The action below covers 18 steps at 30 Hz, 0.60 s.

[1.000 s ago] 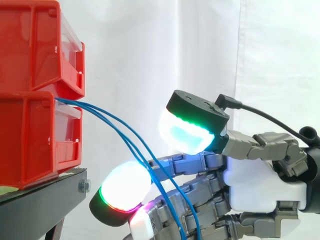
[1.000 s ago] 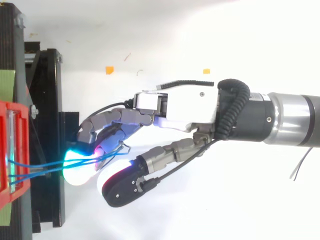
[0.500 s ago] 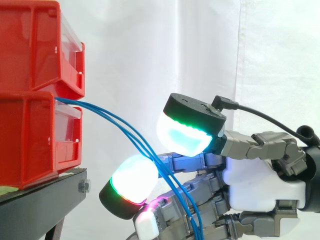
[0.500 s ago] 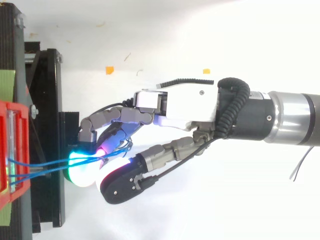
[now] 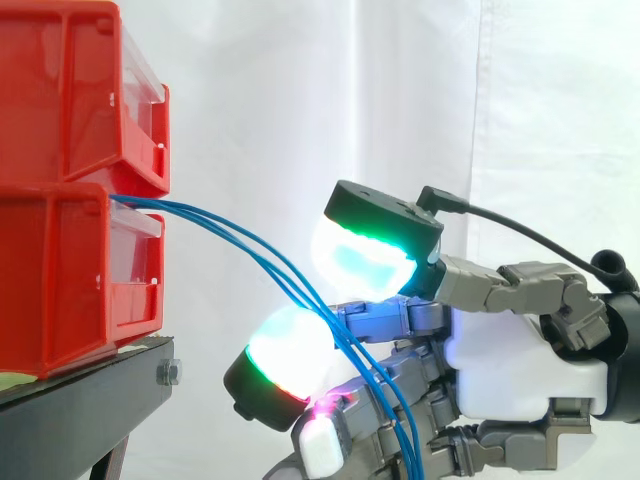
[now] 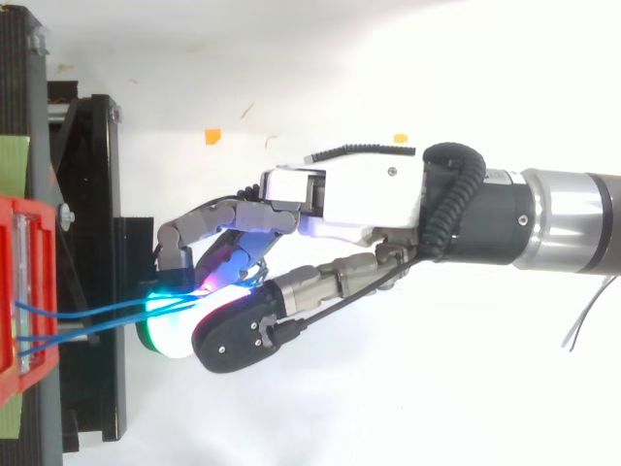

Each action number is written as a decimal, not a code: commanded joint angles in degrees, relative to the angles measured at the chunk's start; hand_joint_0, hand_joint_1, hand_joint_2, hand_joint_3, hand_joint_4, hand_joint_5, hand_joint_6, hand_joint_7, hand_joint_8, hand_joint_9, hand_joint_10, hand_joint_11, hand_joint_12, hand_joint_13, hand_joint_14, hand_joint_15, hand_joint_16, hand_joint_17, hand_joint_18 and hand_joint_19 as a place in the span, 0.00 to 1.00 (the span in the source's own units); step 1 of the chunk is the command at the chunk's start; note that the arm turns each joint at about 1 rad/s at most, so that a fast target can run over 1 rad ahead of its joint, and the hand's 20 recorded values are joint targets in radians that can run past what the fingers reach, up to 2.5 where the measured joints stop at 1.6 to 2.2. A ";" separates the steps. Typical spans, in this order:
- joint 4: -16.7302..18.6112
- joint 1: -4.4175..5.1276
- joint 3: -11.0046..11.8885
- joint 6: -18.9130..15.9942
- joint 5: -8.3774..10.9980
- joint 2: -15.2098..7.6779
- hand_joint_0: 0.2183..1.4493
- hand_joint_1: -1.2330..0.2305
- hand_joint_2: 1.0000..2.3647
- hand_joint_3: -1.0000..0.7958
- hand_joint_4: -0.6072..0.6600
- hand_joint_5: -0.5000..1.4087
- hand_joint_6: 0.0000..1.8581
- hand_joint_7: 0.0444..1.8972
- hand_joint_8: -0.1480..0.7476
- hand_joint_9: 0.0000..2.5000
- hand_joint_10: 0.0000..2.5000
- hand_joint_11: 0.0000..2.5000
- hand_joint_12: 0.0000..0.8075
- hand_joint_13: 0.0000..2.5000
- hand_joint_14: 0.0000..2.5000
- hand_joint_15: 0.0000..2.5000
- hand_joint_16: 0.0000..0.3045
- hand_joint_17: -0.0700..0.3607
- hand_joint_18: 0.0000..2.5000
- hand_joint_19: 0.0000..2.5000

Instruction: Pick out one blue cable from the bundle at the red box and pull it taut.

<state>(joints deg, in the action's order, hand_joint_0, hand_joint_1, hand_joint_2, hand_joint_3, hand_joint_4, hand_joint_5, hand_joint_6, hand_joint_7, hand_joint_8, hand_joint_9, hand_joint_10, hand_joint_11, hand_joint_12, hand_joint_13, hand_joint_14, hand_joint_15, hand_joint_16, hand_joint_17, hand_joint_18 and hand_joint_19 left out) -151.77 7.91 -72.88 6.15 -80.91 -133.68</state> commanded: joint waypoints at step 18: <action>-1.51 -0.52 1.78 0.26 -0.48 0.00 0.30 0.54 0.01 0.39 0.57 0.23 0.42 0.52 0.53 0.44 0.01 0.21 0.35 0.32 0.00 0.12 0.11 0.34 0.24 0.18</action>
<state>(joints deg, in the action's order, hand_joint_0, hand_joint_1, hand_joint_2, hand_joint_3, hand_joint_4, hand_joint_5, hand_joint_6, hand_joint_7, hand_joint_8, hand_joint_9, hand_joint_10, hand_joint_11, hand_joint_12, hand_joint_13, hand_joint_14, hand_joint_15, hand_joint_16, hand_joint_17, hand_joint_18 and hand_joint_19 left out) -153.32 7.40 -71.13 6.34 -81.49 -133.69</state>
